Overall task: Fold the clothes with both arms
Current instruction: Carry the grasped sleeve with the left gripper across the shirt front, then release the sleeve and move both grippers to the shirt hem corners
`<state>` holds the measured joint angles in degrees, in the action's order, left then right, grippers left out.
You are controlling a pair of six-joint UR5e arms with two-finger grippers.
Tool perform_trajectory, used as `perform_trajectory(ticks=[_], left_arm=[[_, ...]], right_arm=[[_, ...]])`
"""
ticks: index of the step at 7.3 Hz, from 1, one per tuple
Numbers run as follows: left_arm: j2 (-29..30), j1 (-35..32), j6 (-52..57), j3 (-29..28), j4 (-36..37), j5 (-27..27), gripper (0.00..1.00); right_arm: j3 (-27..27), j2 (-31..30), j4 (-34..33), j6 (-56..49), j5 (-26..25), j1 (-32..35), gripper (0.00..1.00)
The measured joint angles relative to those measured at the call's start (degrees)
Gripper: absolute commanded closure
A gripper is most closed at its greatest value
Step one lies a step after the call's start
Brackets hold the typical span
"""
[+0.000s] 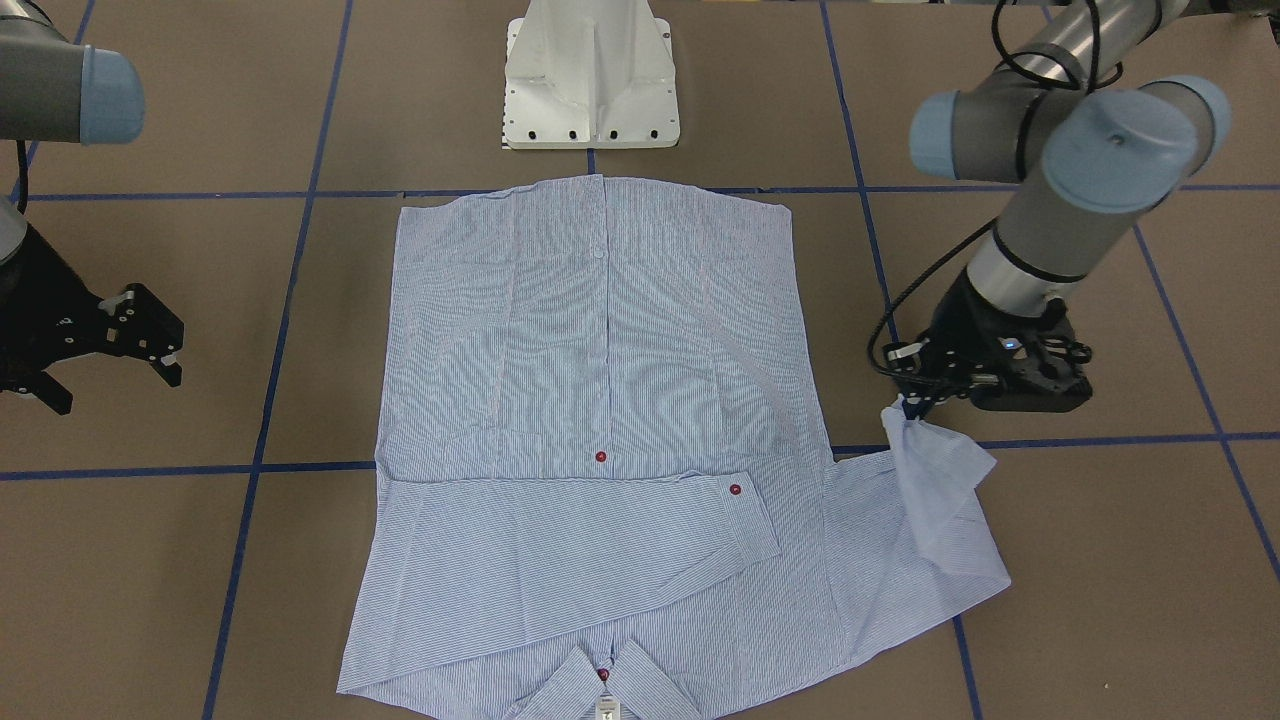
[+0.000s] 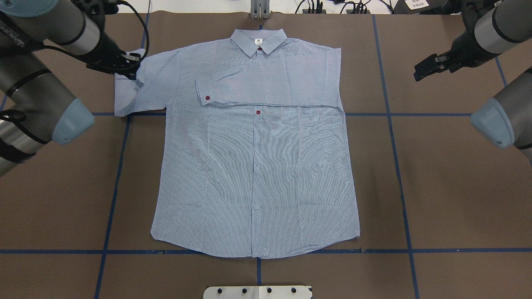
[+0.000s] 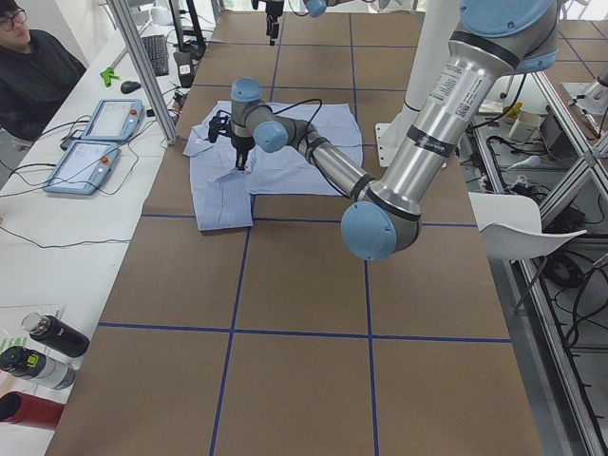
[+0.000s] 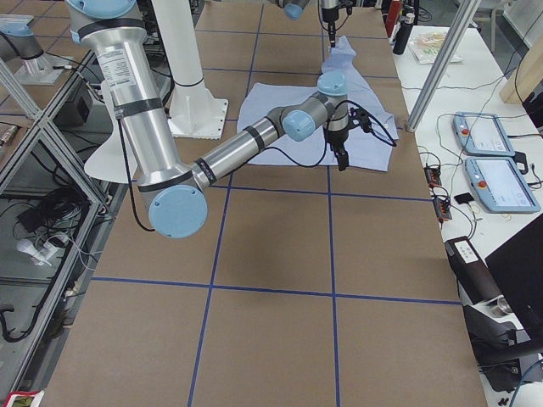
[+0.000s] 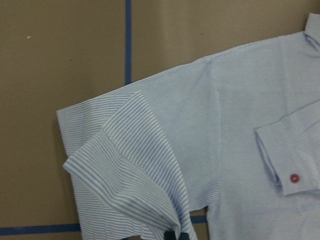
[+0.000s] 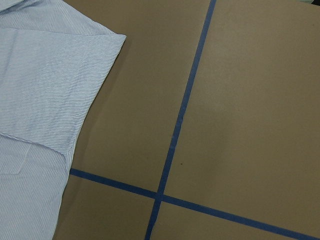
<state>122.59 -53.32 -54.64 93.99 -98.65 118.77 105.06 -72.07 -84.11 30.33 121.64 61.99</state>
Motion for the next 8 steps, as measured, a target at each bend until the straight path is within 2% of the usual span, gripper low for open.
perform_trajectory(ticks=[2, 4, 6, 8], left_arm=[[12.2, 3.9, -8.7, -9.3, 2.3, -1.2, 1.0], [21.5, 7.2, -15.7, -17.1, 2.5, -2.3, 1.0], [27.6, 11.1, -22.7, -20.5, 2.5, -3.9, 1.0], [30.5, 16.6, -26.6, -22.0, 2.1, -8.8, 1.0]], right_arm=[[0.0, 0.1, 0.0, 0.2, 0.0, 0.0, 0.0], [0.0, 0.1, 0.0, 0.2, 0.0, 0.0, 0.0], [0.0, 0.2, 0.0, 0.3, 0.0, 0.0, 0.0], [0.0, 0.3, 0.0, 0.4, 0.0, 0.0, 0.0]])
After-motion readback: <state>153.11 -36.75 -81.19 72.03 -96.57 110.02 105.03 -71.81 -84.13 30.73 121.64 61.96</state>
